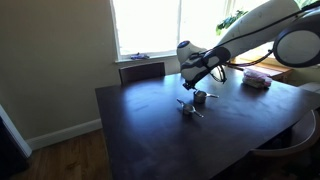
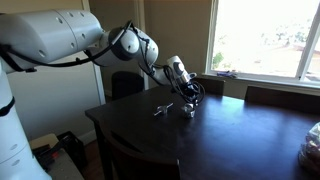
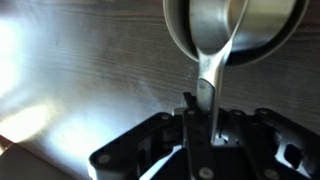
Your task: Unstack the pots on the table
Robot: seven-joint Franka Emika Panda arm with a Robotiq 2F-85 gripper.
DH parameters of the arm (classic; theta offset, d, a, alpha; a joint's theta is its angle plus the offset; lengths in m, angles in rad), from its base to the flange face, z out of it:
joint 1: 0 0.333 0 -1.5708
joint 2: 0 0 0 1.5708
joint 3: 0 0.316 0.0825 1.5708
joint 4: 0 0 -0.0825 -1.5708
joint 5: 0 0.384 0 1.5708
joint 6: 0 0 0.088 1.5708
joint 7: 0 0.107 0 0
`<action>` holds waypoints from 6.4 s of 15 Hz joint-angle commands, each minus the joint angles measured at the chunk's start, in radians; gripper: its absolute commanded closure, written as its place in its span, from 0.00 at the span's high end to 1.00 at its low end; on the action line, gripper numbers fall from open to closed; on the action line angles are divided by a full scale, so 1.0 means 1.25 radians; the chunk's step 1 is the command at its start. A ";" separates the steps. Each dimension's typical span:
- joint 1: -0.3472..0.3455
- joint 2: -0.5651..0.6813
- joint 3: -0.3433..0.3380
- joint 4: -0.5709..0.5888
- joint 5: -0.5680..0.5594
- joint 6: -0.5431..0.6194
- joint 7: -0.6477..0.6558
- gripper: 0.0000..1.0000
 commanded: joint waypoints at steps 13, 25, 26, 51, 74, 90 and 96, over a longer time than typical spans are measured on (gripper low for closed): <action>0.042 -0.119 -0.005 -0.096 -0.058 0.005 -0.029 0.07; 0.087 -0.203 -0.003 -0.149 -0.061 0.008 -0.063 0.06; 0.091 -0.211 -0.003 -0.155 -0.062 0.009 -0.065 0.07; 0.152 -0.378 0.013 -0.637 -0.236 0.097 -0.042 0.07; 0.017 -0.690 0.144 -0.973 -0.119 0.289 -0.085 1.00; 0.027 -0.493 0.133 -0.756 0.025 0.274 -0.098 0.68; 0.024 -0.441 0.135 -0.708 0.039 0.234 -0.109 0.67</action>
